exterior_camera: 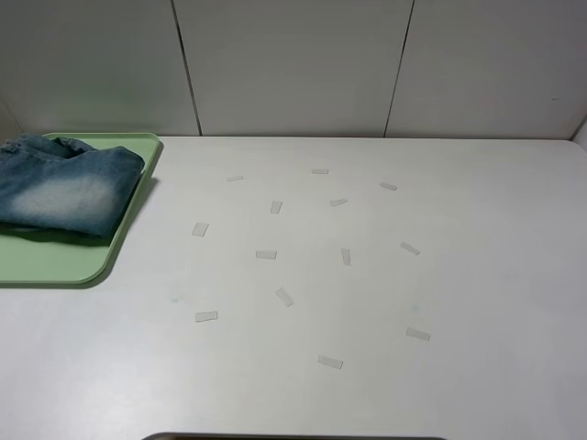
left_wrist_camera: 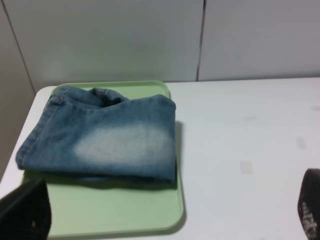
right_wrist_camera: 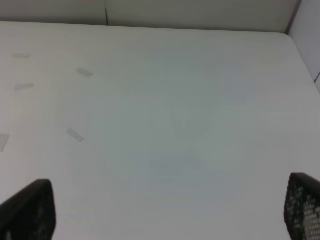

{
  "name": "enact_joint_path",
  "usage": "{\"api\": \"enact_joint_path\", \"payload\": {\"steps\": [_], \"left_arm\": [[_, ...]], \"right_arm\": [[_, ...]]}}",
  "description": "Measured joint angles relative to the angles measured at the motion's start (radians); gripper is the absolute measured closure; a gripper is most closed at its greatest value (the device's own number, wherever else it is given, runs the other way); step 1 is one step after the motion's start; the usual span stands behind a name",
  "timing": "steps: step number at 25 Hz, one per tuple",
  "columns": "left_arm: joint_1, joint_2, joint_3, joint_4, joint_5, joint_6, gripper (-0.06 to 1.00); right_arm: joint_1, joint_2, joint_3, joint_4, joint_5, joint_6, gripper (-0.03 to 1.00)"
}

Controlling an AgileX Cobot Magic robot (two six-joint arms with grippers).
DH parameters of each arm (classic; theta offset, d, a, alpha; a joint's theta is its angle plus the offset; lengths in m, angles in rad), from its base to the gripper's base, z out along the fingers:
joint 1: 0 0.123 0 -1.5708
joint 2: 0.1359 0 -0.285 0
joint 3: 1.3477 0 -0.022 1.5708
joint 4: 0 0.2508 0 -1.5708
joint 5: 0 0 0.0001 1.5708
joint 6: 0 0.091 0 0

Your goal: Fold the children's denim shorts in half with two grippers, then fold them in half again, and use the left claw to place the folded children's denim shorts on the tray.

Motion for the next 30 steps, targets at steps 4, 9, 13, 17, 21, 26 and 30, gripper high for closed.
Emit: {"api": "enact_joint_path", "payload": {"steps": [4,9,13,17,21,26,30], "left_arm": [[0.0,-0.026,0.019,-0.028,0.066,0.0,-0.05],[0.0,-0.026,0.022,-0.05,0.145,0.0,-0.05],[0.0,-0.026,0.032,-0.059,0.179,0.0,-0.05],[0.0,-0.026,0.106,-0.089,0.194,0.017,-0.05],[0.0,-0.026,0.149,-0.101,0.194,0.026,-0.05],[0.0,-0.026,0.149,-0.104,0.193,0.027,-0.05],[0.0,-0.026,0.149,-0.104,0.193,0.027,-0.05]], "right_arm": [[0.0,0.0,0.0,0.0,0.0,0.0,0.27],[0.0,0.0,0.0,0.0,0.0,0.0,0.27],[0.0,0.0,0.0,0.0,0.0,0.0,0.27],[0.0,0.0,0.0,0.0,0.0,0.0,0.27],[0.0,0.0,0.0,0.0,0.0,0.0,0.27],[0.0,0.0,0.0,0.0,0.0,0.0,0.27],[0.0,0.0,0.0,0.0,0.0,0.0,0.27]]}}
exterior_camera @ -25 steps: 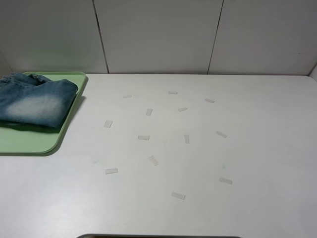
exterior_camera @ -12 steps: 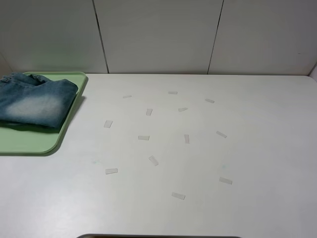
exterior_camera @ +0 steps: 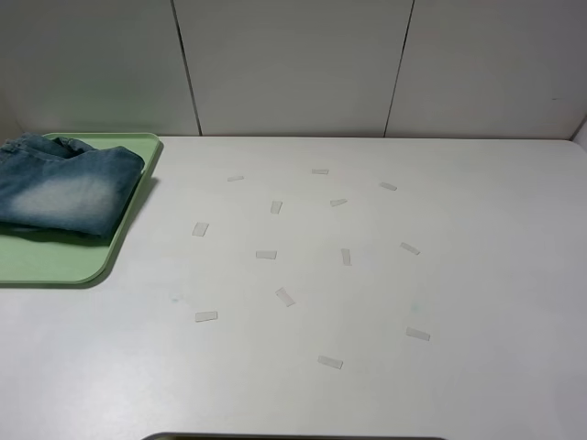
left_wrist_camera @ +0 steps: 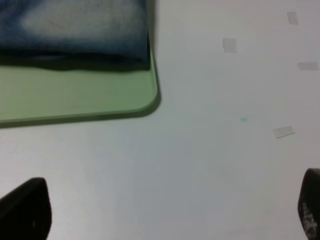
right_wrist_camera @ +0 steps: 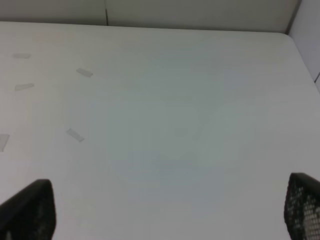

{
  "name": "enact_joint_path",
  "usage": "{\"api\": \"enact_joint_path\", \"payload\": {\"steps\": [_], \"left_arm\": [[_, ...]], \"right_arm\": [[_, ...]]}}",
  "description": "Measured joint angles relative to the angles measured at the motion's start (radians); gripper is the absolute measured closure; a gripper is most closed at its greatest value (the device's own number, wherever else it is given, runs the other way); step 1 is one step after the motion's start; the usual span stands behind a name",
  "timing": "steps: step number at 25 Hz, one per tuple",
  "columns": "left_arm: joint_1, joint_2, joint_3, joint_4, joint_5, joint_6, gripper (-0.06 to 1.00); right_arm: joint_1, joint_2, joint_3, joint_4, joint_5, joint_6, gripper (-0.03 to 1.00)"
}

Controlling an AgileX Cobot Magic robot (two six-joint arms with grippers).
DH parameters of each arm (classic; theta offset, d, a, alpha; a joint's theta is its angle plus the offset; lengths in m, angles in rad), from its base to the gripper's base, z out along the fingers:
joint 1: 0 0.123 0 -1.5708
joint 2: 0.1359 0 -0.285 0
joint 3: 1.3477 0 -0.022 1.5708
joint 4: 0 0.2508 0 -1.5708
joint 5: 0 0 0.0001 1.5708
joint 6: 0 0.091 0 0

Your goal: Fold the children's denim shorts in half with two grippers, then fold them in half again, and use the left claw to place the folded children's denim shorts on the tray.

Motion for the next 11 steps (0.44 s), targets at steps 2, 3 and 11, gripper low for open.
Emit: {"api": "enact_joint_path", "payload": {"steps": [2,3,11], "left_arm": [[0.0,0.0,0.0,0.0,0.0,0.0,-0.05],[0.0,0.0,0.0,0.0,0.0,0.0,-0.05],[0.03,0.0,0.0,0.004,0.0,0.0,-0.05]], "right_arm": [[0.0,0.0,0.0,0.0,0.0,0.0,0.27],[0.0,0.0,0.0,0.0,0.0,0.0,0.27],[0.0,0.0,0.0,0.0,0.0,0.0,0.27]]}}
